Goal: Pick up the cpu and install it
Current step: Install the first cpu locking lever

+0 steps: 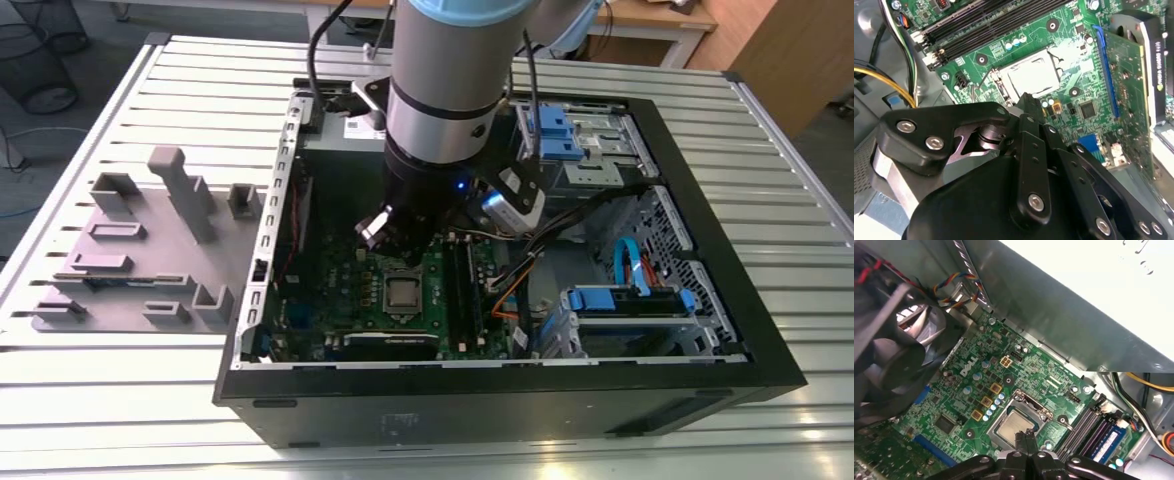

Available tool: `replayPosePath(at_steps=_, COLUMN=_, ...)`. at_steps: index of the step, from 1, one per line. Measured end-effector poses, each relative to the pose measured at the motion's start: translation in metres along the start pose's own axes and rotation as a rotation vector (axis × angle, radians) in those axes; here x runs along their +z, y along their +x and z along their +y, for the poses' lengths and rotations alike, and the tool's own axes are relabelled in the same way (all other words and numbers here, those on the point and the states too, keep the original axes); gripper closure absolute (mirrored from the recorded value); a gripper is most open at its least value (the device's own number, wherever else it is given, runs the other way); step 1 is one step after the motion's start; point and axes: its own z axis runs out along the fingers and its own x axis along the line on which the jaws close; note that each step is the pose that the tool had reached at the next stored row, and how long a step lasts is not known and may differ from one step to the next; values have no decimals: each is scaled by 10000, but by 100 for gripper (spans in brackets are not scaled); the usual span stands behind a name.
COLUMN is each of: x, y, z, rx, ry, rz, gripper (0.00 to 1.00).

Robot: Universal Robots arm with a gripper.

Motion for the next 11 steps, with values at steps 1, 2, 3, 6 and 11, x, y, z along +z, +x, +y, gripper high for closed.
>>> replayPosePath(at_steps=1, x=-24, y=1, z=2, rx=0, ry=0, rz=0, gripper=89)
replayPosePath(at_steps=2, x=-51, y=1, z=3, rx=0, ry=0, rz=1, gripper=89)
replayPosePath(at_steps=3, x=-82, y=2, z=5, rx=0, ry=0, rz=0, gripper=89)
replayPosePath(at_steps=6, x=-173, y=4, z=10, rx=0, ry=1, rz=1, gripper=89)
replayPosePath(at_steps=11, x=-215, y=-3, z=25, rx=-1, ry=-18, rz=-19, gripper=89)
